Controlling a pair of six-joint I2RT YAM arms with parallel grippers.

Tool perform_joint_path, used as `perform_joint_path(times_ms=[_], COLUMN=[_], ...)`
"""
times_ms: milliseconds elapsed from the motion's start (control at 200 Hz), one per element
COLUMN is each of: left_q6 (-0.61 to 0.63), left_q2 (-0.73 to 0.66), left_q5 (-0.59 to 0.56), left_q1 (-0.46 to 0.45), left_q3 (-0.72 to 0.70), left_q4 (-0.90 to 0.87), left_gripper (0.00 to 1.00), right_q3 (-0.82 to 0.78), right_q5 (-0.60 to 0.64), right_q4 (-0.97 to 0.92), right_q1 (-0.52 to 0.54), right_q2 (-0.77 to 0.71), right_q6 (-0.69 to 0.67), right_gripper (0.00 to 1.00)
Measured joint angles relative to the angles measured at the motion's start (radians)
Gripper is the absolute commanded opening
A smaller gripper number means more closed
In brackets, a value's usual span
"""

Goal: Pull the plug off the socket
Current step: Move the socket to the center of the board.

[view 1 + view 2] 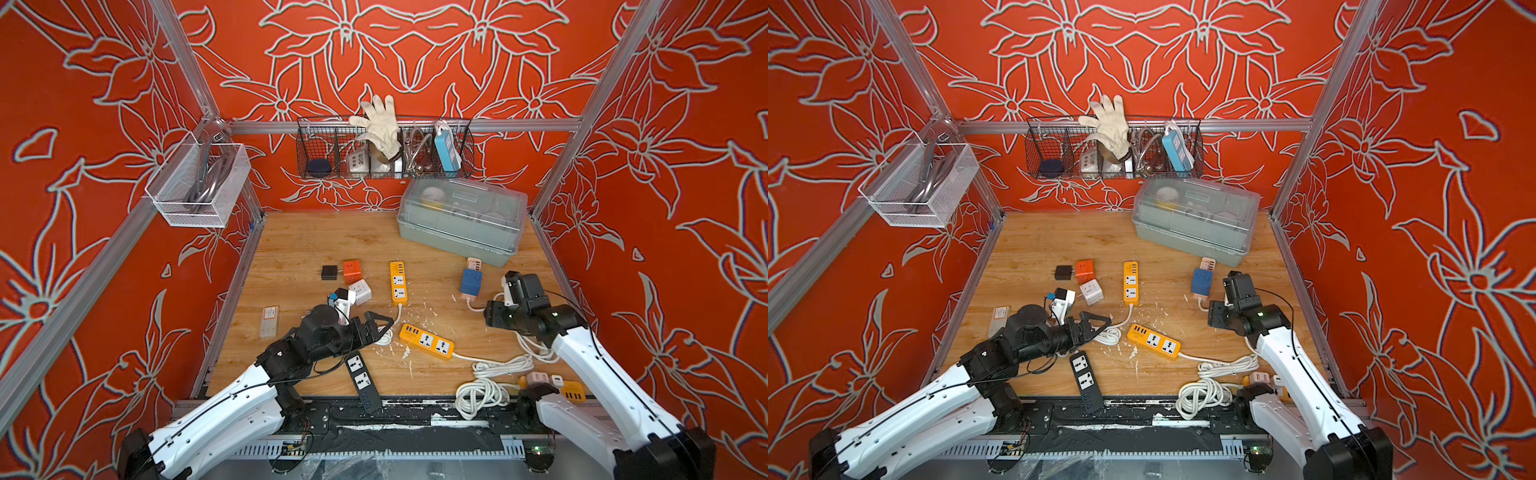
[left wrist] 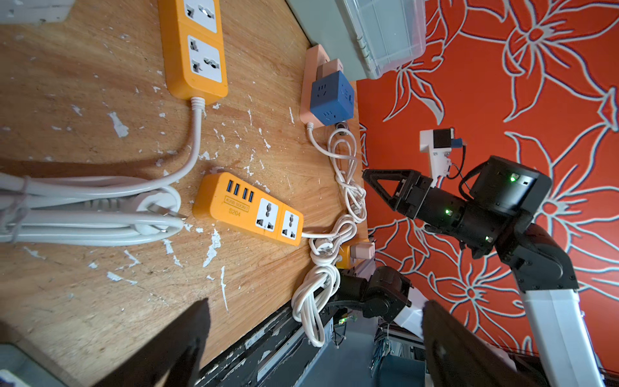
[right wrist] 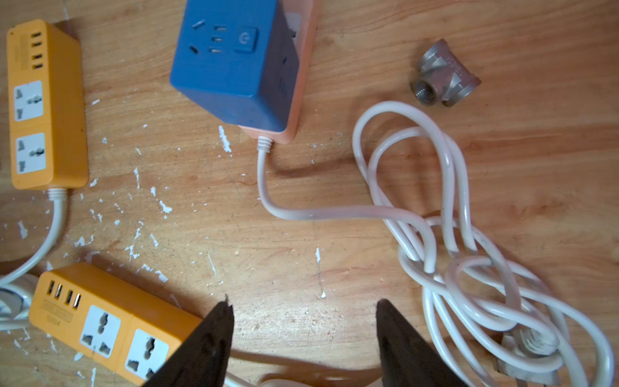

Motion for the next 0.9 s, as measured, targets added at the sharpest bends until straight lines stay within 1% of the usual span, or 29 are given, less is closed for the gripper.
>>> perform_joint_path(times_ms=[80, 290, 325, 350, 415, 515, 626, 711, 811, 901], left_q6=[0.000, 0.000, 0.000, 0.000, 0.002, 0.005, 0.005, 0.006, 0.008, 0.010], left_q2=[-0.020, -0.100, -0.107, -0.109, -0.107, -0.096, -0.087, -0.083, -0.083, -0.078], left_q5=[-0.007, -0.044, -0.049, -0.052, -0.054, -0.053, -0.051, -0.048, -0.047, -0.042], left_q1=[0.000, 0.000, 0.000, 0.000, 0.000, 0.000, 0.000, 0.000, 0.000, 0.000], left_q3=[0.000, -0.036, -0.040, -0.040, -0.040, -0.040, -0.040, -0.040, -0.040, -0.038], left_q4=[-0.016, -0.026, -0.029, -0.031, -0.031, -0.031, -0.031, -0.031, -0.032, -0.038], left_gripper=[0.98, 0.98, 0.98, 0.98, 0.98, 0.98, 0.98, 0.98, 0.98, 0.98], right_q3=[0.013, 0.056, 0.056, 0.056, 0.056, 0.063, 0.074, 0.072, 0.054, 0.018], right_q5=[0.030, 0.187, 0.215, 0.235, 0.286, 0.354, 0.389, 0.392, 0.380, 0.342], right_q4=[-0.041, -0.238, -0.272, -0.296, -0.355, -0.437, -0.483, -0.492, -0.486, -0.473], right_q1=[-0.014, -0.020, -0.020, -0.022, -0.028, -0.055, -0.126, -0.206, -0.310, -0.394], right_q2=[0.013, 0.087, 0.102, 0.111, 0.132, 0.165, 0.204, 0.212, 0.192, 0.167], right_q6=[0.074, 0.323, 0.358, 0.383, 0.443, 0.520, 0.568, 0.593, 0.608, 0.608], right_gripper=[0.69, 0.73, 0.79, 0.80, 0.94, 1.00, 1.00, 1.00, 1.00, 1.00])
